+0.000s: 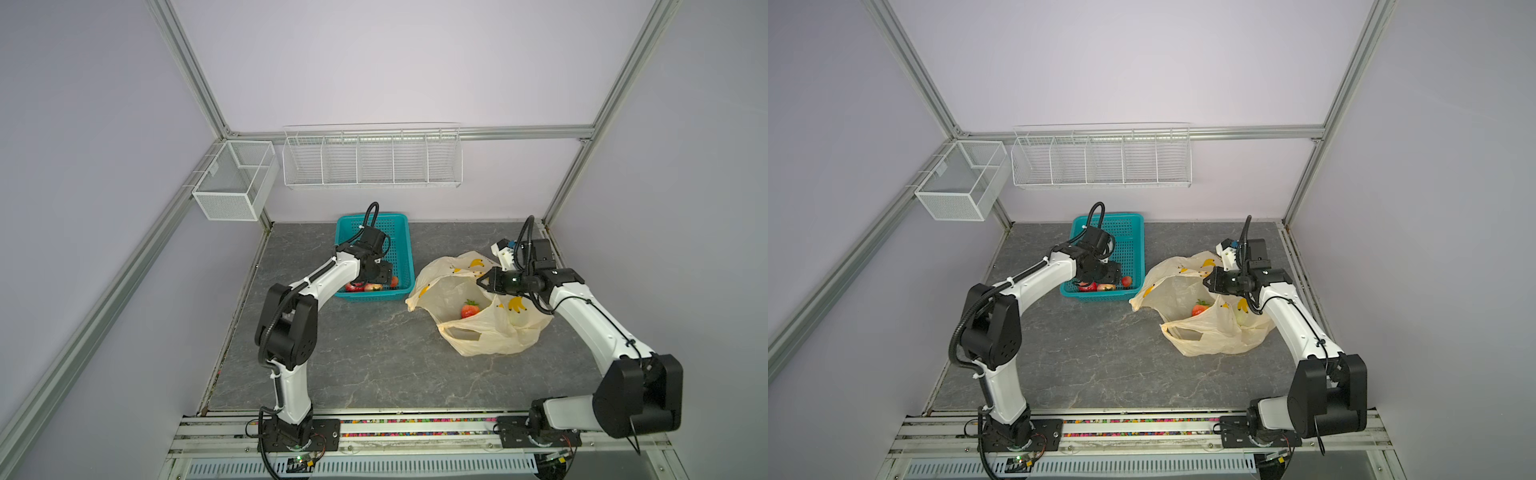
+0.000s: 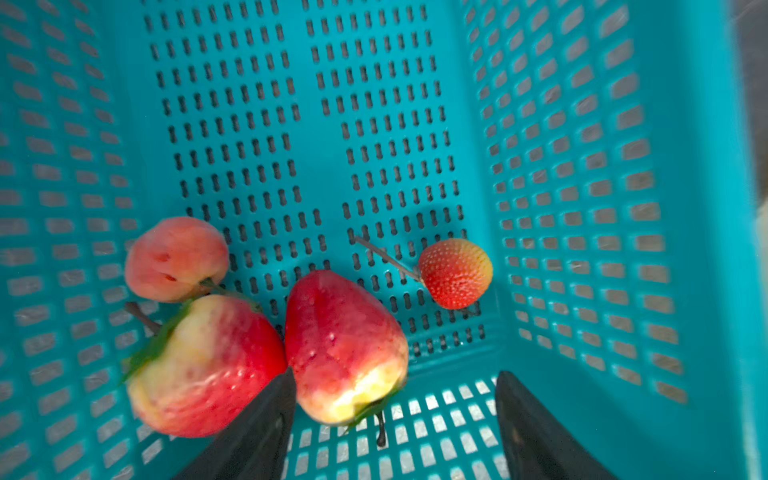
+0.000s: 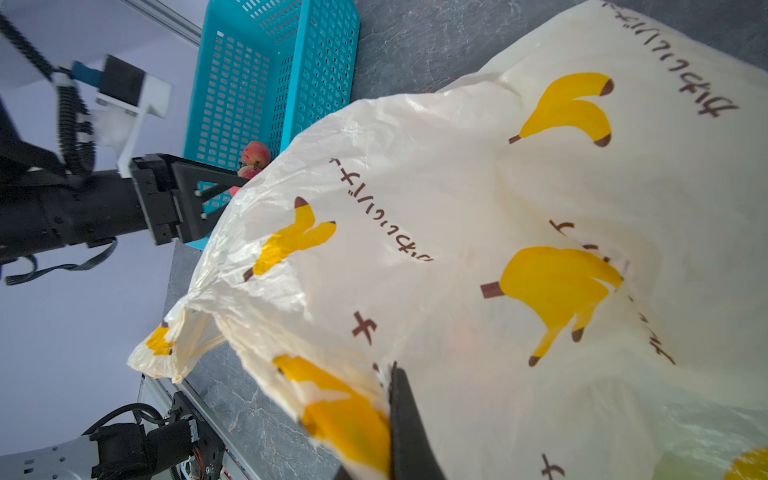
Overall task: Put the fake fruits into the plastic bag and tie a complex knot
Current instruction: 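Lower the left gripper into the teal basket over the large red strawberry, then close the left gripper on the large red strawberry and lift it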
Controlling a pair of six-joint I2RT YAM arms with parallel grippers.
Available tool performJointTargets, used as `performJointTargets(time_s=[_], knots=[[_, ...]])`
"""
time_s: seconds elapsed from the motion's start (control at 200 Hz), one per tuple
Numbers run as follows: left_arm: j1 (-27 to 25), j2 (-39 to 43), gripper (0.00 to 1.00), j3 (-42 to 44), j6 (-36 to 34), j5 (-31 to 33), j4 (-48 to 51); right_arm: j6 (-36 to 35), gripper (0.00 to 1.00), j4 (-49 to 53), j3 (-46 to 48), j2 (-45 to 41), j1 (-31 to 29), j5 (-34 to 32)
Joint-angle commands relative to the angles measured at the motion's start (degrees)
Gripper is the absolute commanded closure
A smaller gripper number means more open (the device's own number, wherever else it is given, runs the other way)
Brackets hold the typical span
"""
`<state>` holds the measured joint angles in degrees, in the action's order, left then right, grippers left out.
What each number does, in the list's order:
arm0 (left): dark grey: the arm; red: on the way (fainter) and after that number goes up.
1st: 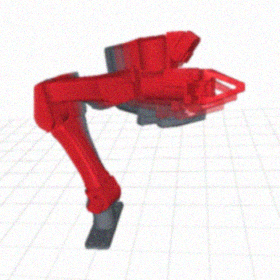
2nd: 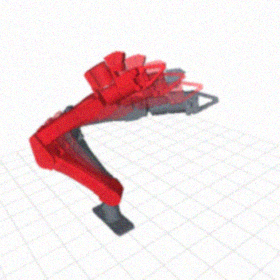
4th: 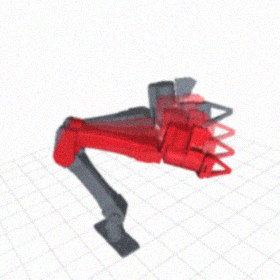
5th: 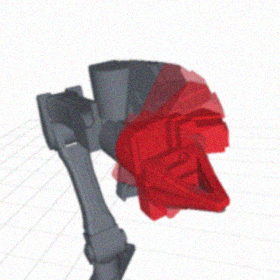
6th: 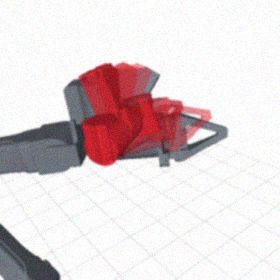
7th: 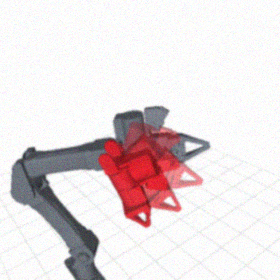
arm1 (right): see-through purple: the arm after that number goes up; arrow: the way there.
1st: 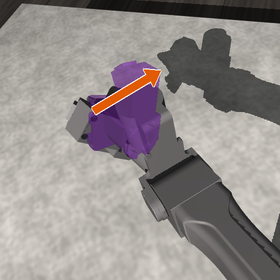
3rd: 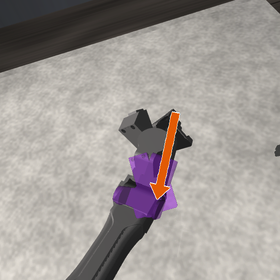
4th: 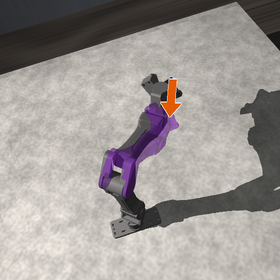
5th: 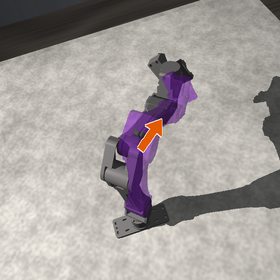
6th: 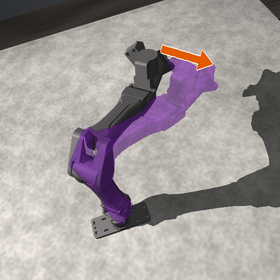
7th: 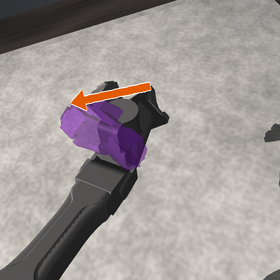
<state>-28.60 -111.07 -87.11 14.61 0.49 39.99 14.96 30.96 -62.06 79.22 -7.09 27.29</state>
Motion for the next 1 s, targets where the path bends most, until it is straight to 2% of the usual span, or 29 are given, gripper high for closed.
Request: performJointTargets(time_s=[0.0,0.115,0.365,0.685,0.995], knots=[[0.04,-3.03,0.23,-3.63,-0.37,1.49,5.44,-1.17,0.93,-0.79,1.15,-0.37,0.5,0.74],[0.04,-5.53,0.2,-4.61,-0.25,4.19,6.41,-1.27,0.93,-0.73,1.24,-0.48,0.59,0.66],[0.04,-8.46,0.19,-4.13,-0.46,2.15,4.85,-1.32,0.93,-0.9,1.25,-0.12,0.54,0.79],[0.03,-10.84,0.29,-5.52,-0.78,1.47,4.19,-1.3,0.93,-0.74,1.4,-0.27,0.59,0.54],[-0.05,-6.26,0.44,-4.49,-0.37,2.02,1.71,-1.42,0.93,-0.6,1.42,-0.39,0.56,0.49]])
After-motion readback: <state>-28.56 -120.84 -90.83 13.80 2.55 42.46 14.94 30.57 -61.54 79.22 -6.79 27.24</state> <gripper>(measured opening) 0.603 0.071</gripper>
